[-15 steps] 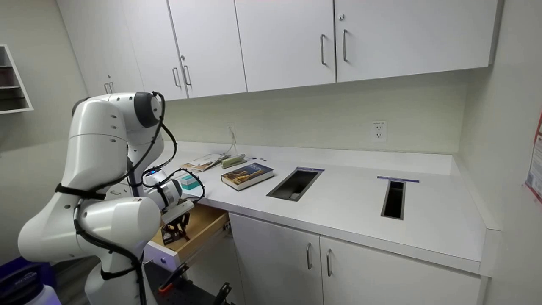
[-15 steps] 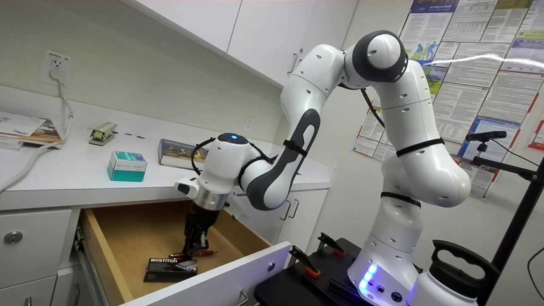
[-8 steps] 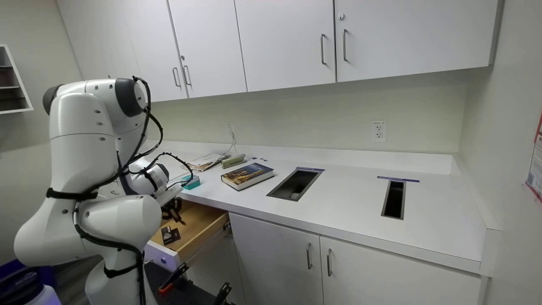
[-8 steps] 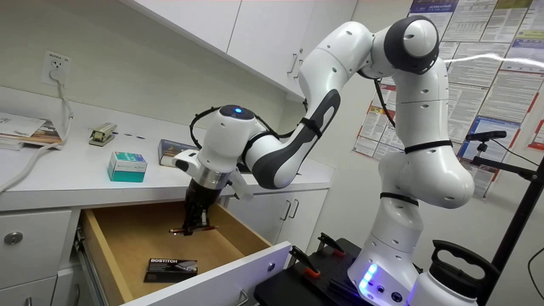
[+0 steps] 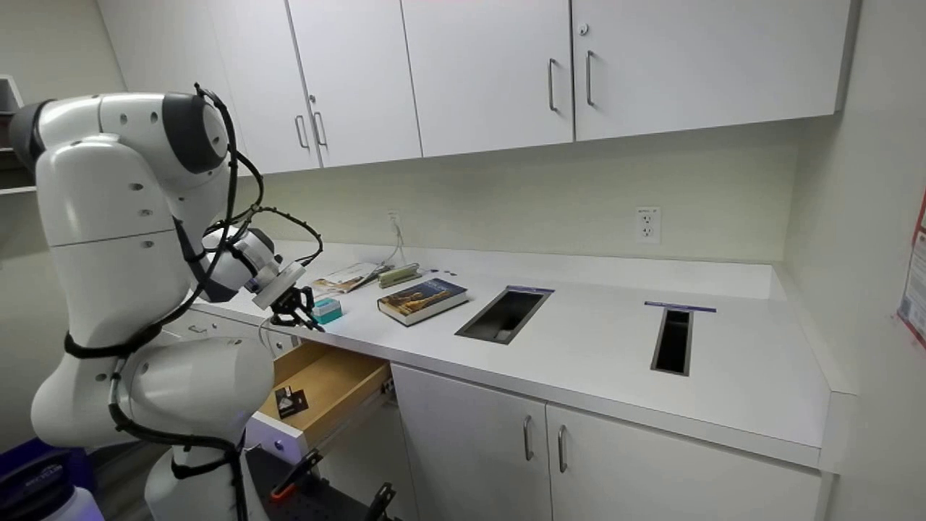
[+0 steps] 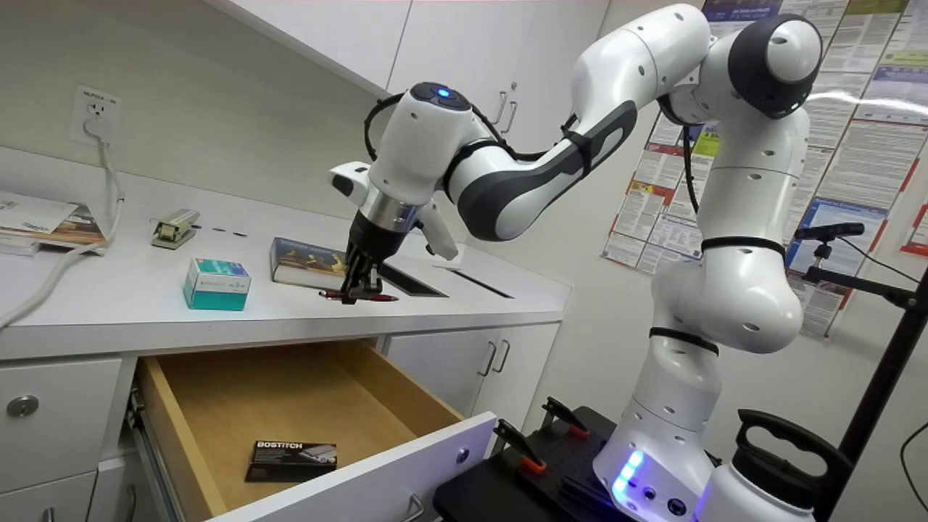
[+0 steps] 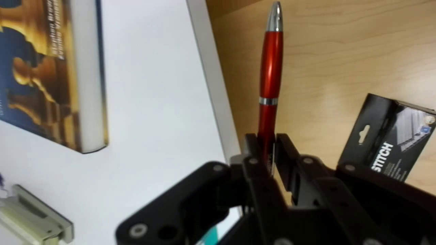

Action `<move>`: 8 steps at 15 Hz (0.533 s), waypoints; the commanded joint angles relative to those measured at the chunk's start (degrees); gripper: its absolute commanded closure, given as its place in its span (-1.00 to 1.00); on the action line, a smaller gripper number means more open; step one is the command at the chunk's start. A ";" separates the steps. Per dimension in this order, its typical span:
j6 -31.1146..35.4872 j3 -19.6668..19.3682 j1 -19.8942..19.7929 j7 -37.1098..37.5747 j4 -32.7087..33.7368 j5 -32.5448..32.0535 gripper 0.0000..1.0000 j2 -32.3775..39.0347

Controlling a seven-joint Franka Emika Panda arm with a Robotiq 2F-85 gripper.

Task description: Open the top drawer below the book, take out the pen, and then put it on the countertop

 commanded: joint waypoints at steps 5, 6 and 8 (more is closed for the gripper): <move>3.07 4.16 -15.25 4.15 1.47 -3.40 0.91 -1.99; 5.18 3.96 -16.75 4.71 1.76 -3.16 0.91 -1.13; 8.14 3.76 -18.95 5.01 3.27 -2.26 0.91 1.14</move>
